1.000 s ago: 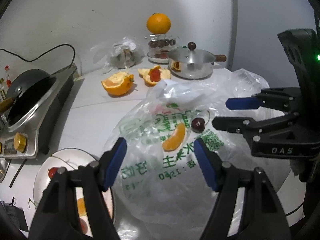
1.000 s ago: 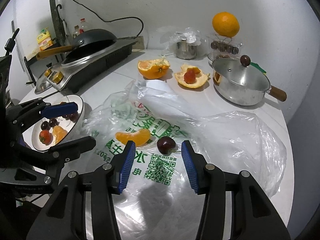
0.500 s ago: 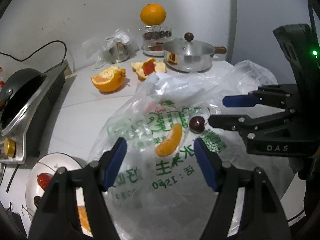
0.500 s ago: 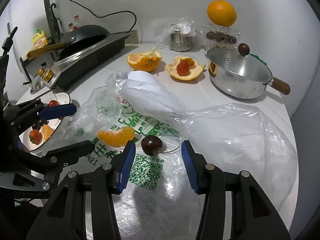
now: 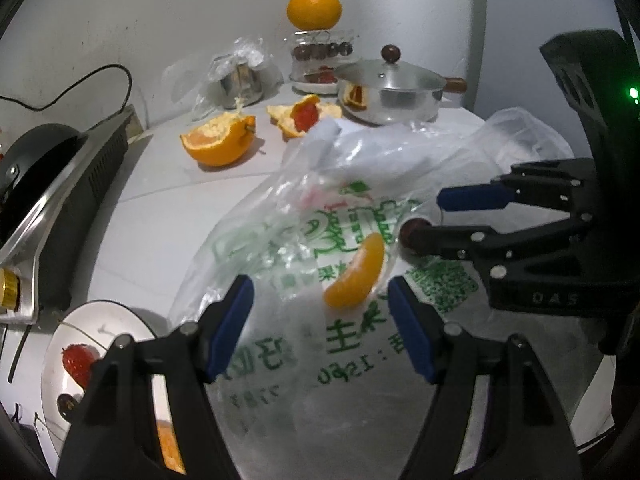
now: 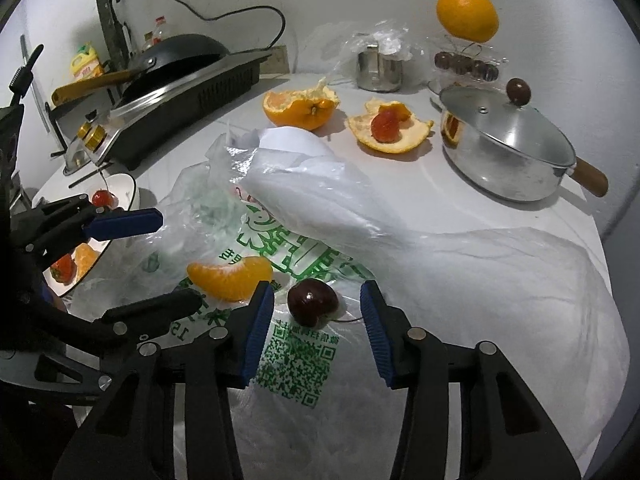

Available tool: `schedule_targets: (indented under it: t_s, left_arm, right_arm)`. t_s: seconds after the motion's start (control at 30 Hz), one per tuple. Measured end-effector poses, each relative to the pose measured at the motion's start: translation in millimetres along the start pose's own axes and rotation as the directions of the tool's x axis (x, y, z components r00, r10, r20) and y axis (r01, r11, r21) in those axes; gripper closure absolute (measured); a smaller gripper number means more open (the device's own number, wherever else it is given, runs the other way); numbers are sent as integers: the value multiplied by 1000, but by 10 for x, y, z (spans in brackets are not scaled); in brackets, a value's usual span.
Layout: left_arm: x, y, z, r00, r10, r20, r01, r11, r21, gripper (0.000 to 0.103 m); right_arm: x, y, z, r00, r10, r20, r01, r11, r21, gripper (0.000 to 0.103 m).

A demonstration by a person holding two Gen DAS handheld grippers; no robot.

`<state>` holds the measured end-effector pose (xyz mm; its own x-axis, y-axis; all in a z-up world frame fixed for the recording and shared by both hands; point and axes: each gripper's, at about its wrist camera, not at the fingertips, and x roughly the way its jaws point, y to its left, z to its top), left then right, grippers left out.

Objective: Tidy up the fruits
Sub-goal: 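Grasp the cherry with the right tool while the left tool grasps the mandarin segment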

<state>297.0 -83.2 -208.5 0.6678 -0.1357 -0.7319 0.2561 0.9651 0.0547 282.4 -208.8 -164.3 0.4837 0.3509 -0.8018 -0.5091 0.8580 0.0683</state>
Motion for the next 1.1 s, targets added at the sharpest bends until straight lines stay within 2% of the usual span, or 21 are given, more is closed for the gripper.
schedule_targets:
  t_s: [0.33,0.43,0.73,0.93,1.1]
  left_arm:
    - [89,15,7,1000,-3,-2,3,1000,7,32]
    - [116,-24,11,1000,-13,-4,13,1000,21,32]
    - [147,-176,66,1000,-25,18,23,996,86,33]
    - [229,-249,86,999,-44,-3,44,993,109,52]
    - [317,-243,123,996,-78,-31,81,992,92,60]
  right_arm:
    - [219,9,-5,999,1,-53,-1,1000,-11,63]
    - [244,13,-24,998,1,-63,-2,1000,-17,69]
    - [182,-32,-75,999,19,-43,-19,1000,-17,72]
    - [110,-77,-86,1000,26,-17,-26,1000,-1,72]
    - [74,-118,-110,1000,30,-5,-30,999,14,72]
